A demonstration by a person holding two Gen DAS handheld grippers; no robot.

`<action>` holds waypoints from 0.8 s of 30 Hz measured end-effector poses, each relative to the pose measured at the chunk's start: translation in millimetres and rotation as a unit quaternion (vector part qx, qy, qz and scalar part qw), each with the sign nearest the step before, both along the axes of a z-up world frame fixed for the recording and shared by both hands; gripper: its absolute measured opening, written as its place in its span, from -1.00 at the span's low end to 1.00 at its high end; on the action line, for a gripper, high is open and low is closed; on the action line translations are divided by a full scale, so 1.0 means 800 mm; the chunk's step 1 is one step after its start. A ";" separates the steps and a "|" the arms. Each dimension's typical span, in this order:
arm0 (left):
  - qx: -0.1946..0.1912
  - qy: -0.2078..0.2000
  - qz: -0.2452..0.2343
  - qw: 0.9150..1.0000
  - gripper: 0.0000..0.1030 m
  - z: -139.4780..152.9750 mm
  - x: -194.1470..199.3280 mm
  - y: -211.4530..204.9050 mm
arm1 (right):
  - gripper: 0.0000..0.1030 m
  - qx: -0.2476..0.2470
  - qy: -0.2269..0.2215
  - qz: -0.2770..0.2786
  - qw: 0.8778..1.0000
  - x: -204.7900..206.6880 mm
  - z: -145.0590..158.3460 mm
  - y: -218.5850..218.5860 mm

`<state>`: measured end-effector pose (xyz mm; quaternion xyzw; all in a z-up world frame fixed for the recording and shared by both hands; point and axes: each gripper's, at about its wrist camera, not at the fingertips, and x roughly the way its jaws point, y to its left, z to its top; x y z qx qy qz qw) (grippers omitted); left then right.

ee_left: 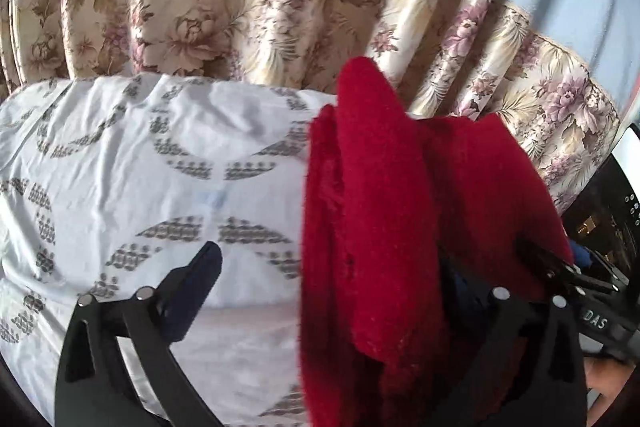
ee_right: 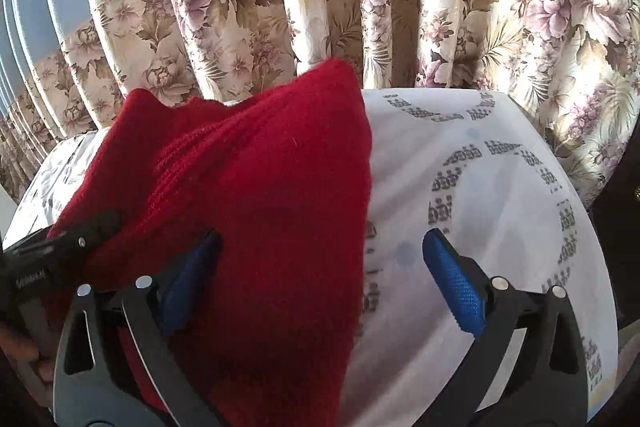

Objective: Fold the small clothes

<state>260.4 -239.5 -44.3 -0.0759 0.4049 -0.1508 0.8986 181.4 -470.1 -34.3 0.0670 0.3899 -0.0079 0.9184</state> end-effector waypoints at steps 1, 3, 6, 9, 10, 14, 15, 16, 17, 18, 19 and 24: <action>0.000 -0.001 -0.003 1.000 0.97 0.000 -0.002 0.005 | 0.94 -0.009 -0.001 -0.003 1.000 -0.007 0.002 0.005; 0.002 -0.012 -0.006 1.000 0.97 0.008 -0.009 0.013 | 0.94 -0.029 -0.007 -0.007 1.000 -0.018 0.009 0.017; 0.018 -0.046 -0.011 0.999 0.97 0.027 -0.037 0.032 | 0.94 -0.043 -0.007 -0.006 0.999 -0.042 0.023 0.028; 0.056 -0.096 -0.002 0.994 0.97 0.049 -0.076 0.066 | 0.94 -0.055 -0.034 -0.004 0.998 -0.079 0.046 0.050; 0.071 -0.114 0.006 0.991 0.97 0.056 -0.094 0.082 | 0.94 -0.067 -0.043 -0.011 0.997 -0.094 0.054 0.061; 0.095 -0.157 0.039 0.982 0.97 0.072 -0.149 0.137 | 0.94 -0.088 -0.063 -0.019 0.994 -0.138 0.072 0.102; 0.098 -0.162 0.047 0.981 0.97 0.075 -0.161 0.148 | 0.94 -0.093 -0.071 -0.019 0.993 -0.147 0.075 0.113; 0.102 -0.167 0.061 0.979 0.97 0.077 -0.173 0.161 | 0.94 -0.097 -0.082 -0.016 0.992 -0.157 0.076 0.127; 0.108 -0.168 0.073 0.977 0.97 0.078 -0.183 0.171 | 0.94 -0.102 -0.093 -0.014 0.990 -0.167 0.075 0.141; 0.109 -0.168 0.081 0.976 0.97 0.078 -0.191 0.178 | 0.94 -0.104 -0.101 -0.011 0.989 -0.176 0.073 0.154; 0.105 -0.172 0.089 0.975 0.97 0.077 -0.204 0.190 | 0.94 -0.103 -0.104 -0.009 0.989 -0.181 0.072 0.163; 0.111 -0.181 0.100 0.972 0.97 0.062 -0.263 0.221 | 0.94 -0.126 -0.090 -0.038 0.987 -0.223 0.060 0.209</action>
